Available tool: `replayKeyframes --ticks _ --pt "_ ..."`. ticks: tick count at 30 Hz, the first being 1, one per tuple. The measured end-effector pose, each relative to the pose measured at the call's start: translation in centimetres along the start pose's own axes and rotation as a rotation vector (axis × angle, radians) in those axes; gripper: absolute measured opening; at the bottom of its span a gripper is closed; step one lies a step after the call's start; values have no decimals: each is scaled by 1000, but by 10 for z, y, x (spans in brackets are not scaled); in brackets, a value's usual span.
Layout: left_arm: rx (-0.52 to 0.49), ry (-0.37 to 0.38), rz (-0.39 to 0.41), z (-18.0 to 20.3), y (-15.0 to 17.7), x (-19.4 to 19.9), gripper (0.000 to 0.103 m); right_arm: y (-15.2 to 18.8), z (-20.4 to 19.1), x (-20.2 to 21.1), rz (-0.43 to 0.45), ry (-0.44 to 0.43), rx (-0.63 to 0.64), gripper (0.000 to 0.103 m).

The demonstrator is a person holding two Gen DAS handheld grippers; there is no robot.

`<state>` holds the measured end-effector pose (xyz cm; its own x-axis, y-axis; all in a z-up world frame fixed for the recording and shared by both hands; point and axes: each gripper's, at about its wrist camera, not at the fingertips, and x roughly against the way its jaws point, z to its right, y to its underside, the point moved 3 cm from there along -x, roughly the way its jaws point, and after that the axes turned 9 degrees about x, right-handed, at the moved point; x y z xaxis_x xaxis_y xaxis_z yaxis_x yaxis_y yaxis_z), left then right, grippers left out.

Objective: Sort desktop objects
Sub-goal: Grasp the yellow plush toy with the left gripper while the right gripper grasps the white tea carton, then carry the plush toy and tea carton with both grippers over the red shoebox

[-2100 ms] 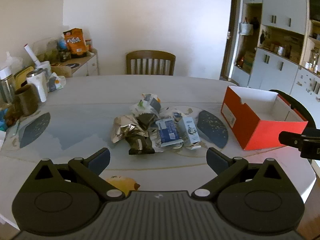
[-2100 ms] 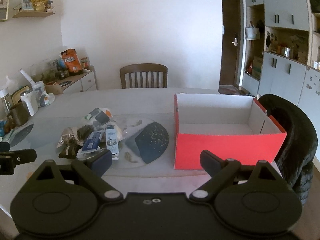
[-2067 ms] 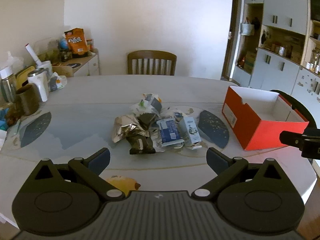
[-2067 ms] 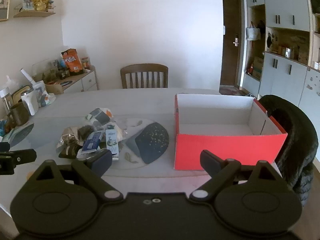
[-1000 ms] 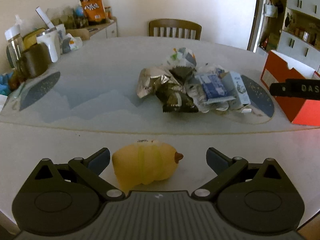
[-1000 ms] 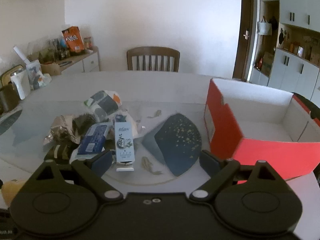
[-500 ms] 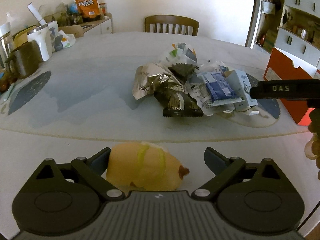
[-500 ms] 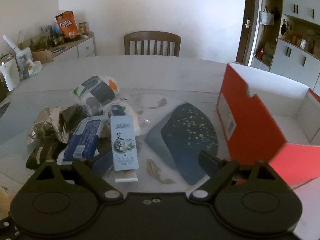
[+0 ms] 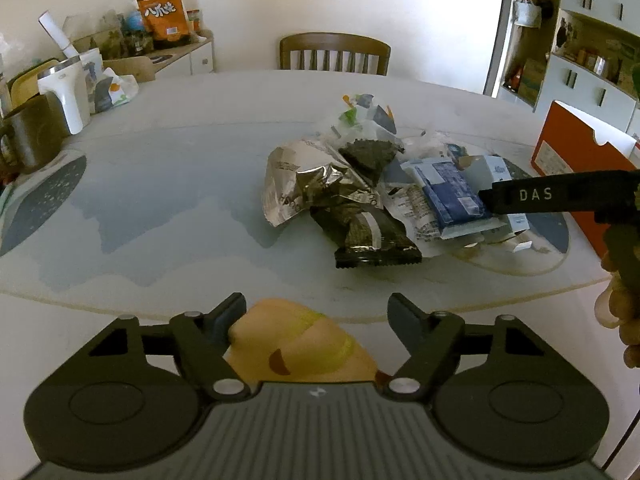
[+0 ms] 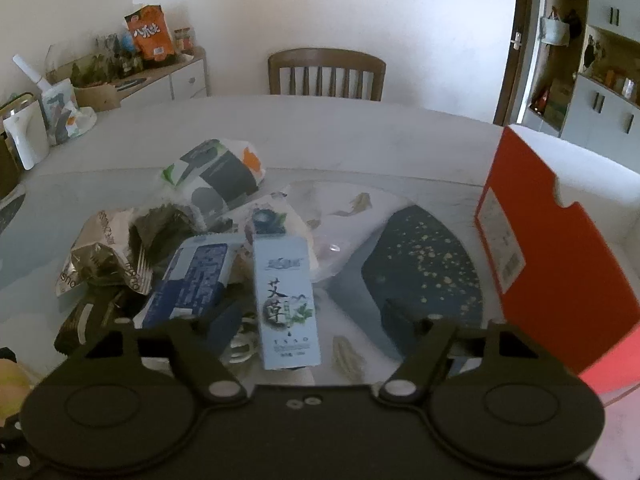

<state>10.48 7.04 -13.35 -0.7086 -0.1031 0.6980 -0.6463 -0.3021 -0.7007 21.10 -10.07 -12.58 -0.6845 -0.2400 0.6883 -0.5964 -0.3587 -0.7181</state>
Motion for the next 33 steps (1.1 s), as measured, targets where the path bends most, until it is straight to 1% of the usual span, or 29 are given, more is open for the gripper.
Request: replayKeyframes --ticks 2,4,7,12,14,15,16,18,20,24,33 --pt "2 2 -3 -2 0 -1 74 -1 -1 -2 -3 -1 -1 73" --pt "3 3 -6 -4 -1 -3 71 -3 -2 -5 -8 -3 1 65" --pt "3 3 -8 -7 -3 -6 66 -4 -4 -8 -18 -4 4 61" --pt "1 2 -8 -11 -6 -10 52 -6 -5 -9 -28 -10 0 53" --pt "7 5 -15 -13 -8 -11 50 -6 -6 -9 -33 -12 -2 51" --pt "9 7 -19 -14 -9 -12 49 -7 -6 -8 -36 -14 -5 48" --pt "8 9 -22 -15 -10 -12 49 -7 -6 -8 -39 -19 -7 44" --pt "-1 16 -29 -15 -11 -13 48 -8 -6 -8 -47 -25 -9 40" --pt "-13 23 -36 -15 -11 -13 48 -9 -7 -8 -58 -28 -9 39" --pt "-24 40 -51 -16 -12 -13 47 -10 -6 -7 -77 -38 -18 30" --pt "-31 71 -81 -20 -17 -15 44 -10 0 -5 -128 -62 -50 28"
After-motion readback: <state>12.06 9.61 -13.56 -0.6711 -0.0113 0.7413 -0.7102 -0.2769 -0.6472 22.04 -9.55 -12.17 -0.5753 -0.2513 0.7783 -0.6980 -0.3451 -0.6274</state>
